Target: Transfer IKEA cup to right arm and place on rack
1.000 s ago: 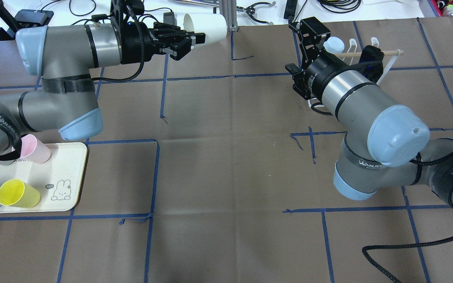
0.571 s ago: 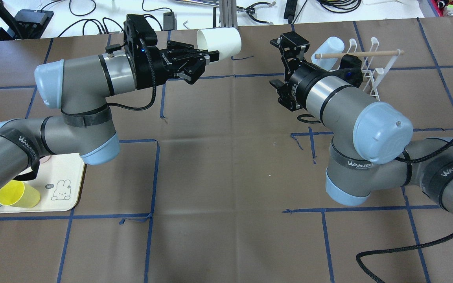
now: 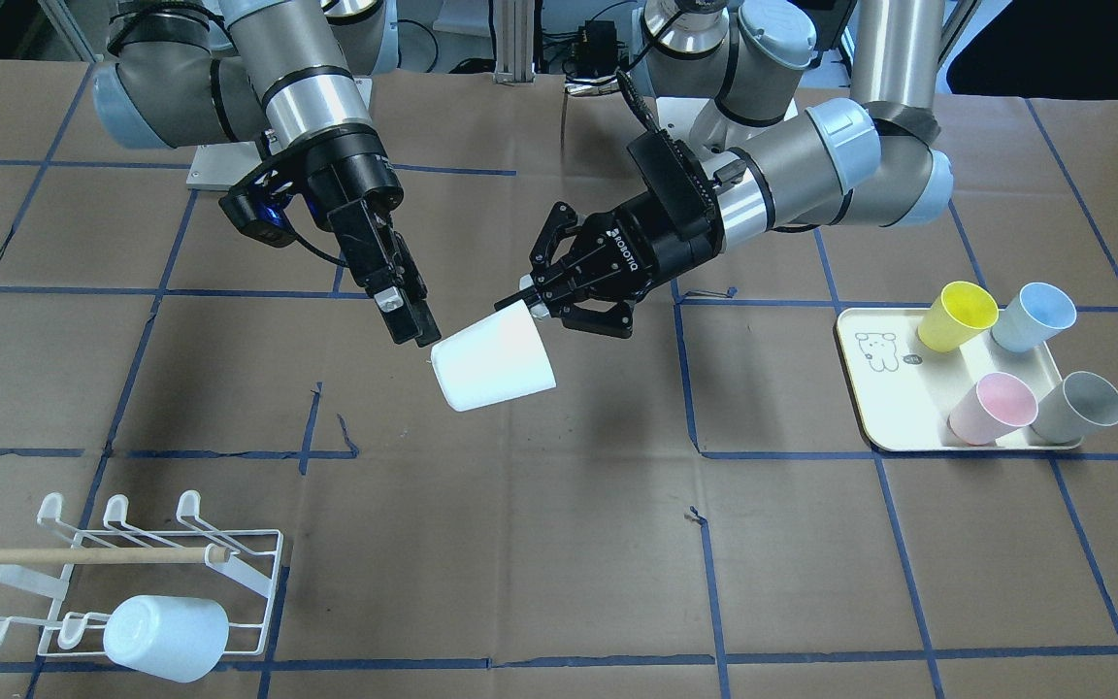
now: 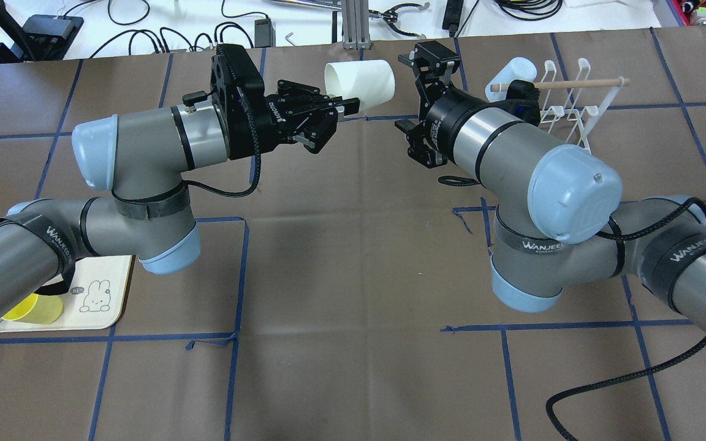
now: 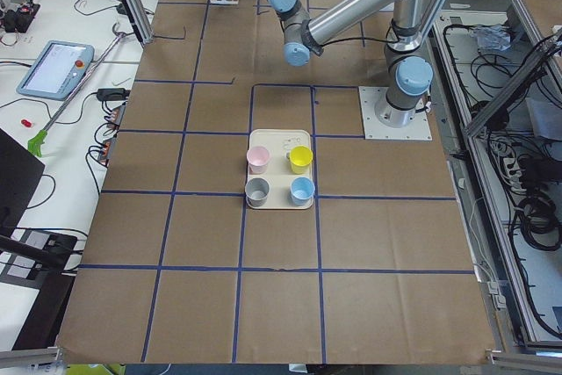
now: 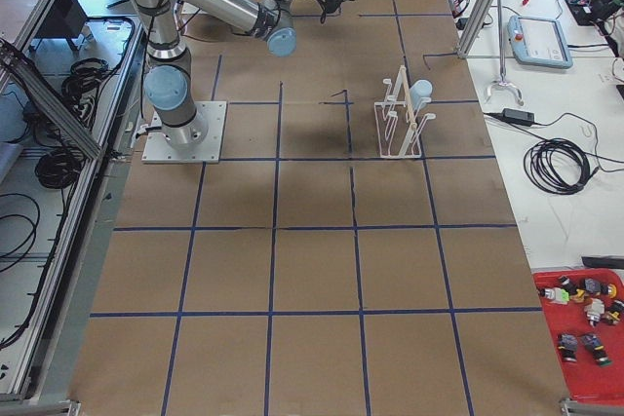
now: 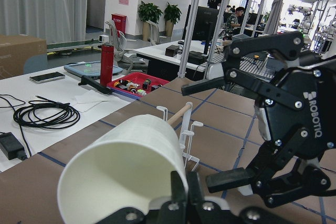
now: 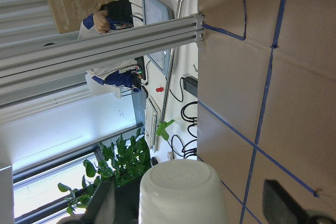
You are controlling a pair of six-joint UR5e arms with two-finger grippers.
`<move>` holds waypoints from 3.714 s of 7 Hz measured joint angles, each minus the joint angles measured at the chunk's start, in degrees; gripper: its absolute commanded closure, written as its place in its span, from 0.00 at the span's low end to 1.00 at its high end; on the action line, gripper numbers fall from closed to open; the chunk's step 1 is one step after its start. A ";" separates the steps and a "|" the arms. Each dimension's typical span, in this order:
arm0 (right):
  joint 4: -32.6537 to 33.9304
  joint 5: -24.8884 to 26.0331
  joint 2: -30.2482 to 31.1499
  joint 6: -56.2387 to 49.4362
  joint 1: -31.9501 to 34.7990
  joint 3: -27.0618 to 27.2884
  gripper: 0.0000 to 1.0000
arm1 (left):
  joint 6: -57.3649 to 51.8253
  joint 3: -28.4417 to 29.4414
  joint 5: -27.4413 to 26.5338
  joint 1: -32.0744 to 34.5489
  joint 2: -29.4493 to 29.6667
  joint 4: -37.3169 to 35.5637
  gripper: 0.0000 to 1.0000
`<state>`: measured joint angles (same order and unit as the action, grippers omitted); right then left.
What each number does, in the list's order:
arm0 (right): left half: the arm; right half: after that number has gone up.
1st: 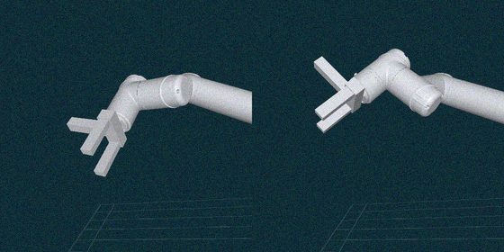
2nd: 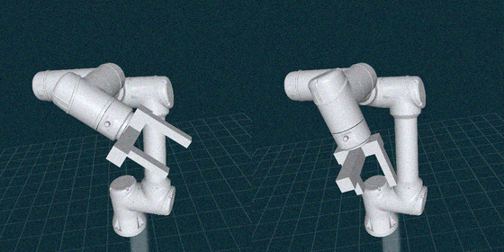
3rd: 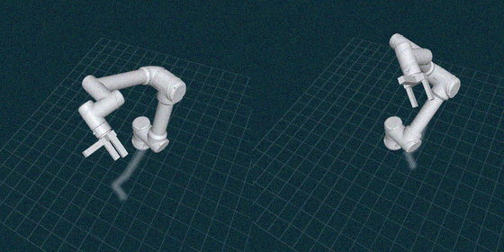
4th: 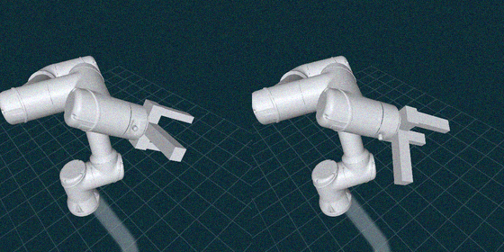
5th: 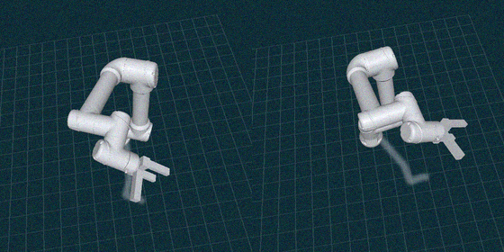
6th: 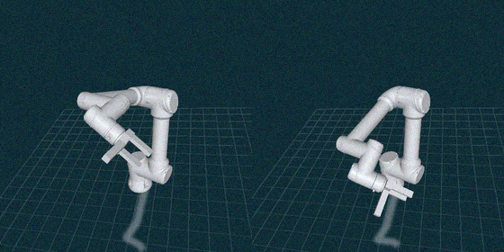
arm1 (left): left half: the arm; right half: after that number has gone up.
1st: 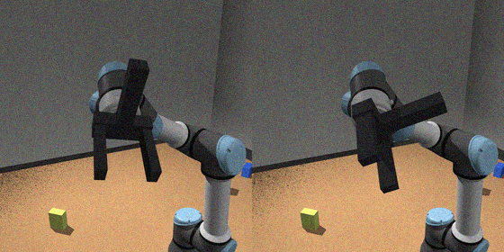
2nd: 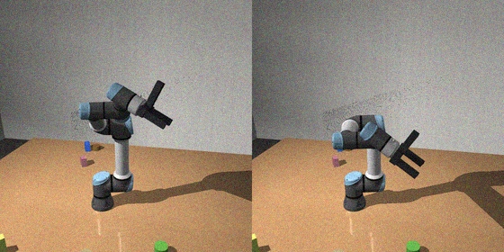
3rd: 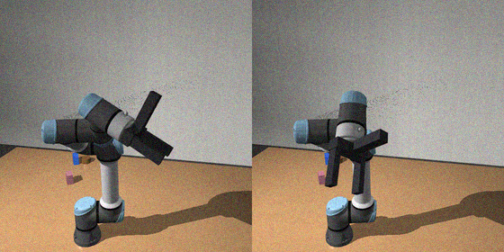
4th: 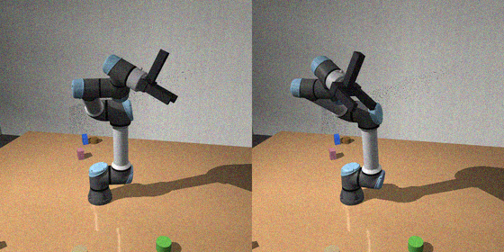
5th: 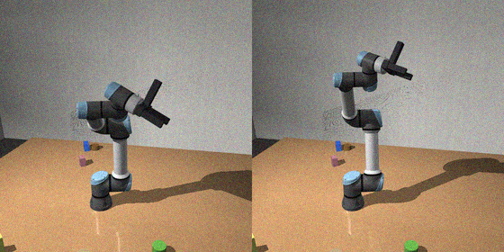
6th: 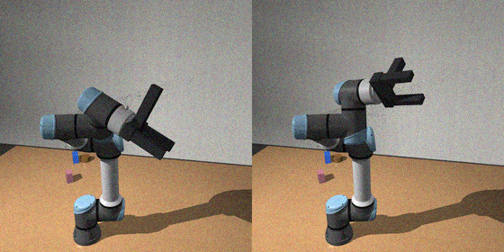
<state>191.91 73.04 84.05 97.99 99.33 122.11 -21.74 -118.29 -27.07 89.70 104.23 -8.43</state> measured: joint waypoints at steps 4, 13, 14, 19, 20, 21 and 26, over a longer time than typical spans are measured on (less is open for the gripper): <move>-0.22 1.26 -4.02 0.67 2.33 -4.22 0.01 | 0.94 -0.41 0.00 0.03 -0.08 -1.04 0.91; -0.02 1.38 -5.92 0.51 4.05 -5.82 0.46 | 1.60 -0.50 0.09 0.03 -0.32 -1.13 0.87; 0.19 1.16 -5.92 0.30 4.02 -5.83 0.51 | 1.61 -0.50 0.09 0.03 -0.37 -1.09 0.71; 0.55 0.85 -5.92 -0.25 4.05 -5.96 0.56 | 2.15 0.10 -0.39 -0.11 -0.52 -1.14 0.02; 0.56 0.82 -5.92 -0.25 4.05 -5.98 0.59 | 2.46 0.17 -0.42 -0.27 -0.58 -1.14 0.02; 0.56 0.80 -5.98 -0.32 4.04 -6.12 0.62 | 2.76 0.21 -0.50 -0.58 -0.66 -1.17 0.02; 2.43 0.71 -7.90 -12.48 -3.13 -8.44 0.77 | 3.19 -0.01 -0.32 -11.76 -1.63 -0.78 0.01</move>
<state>194.34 73.75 76.16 85.51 96.20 113.67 -18.55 -118.31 -27.39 77.95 102.60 -9.21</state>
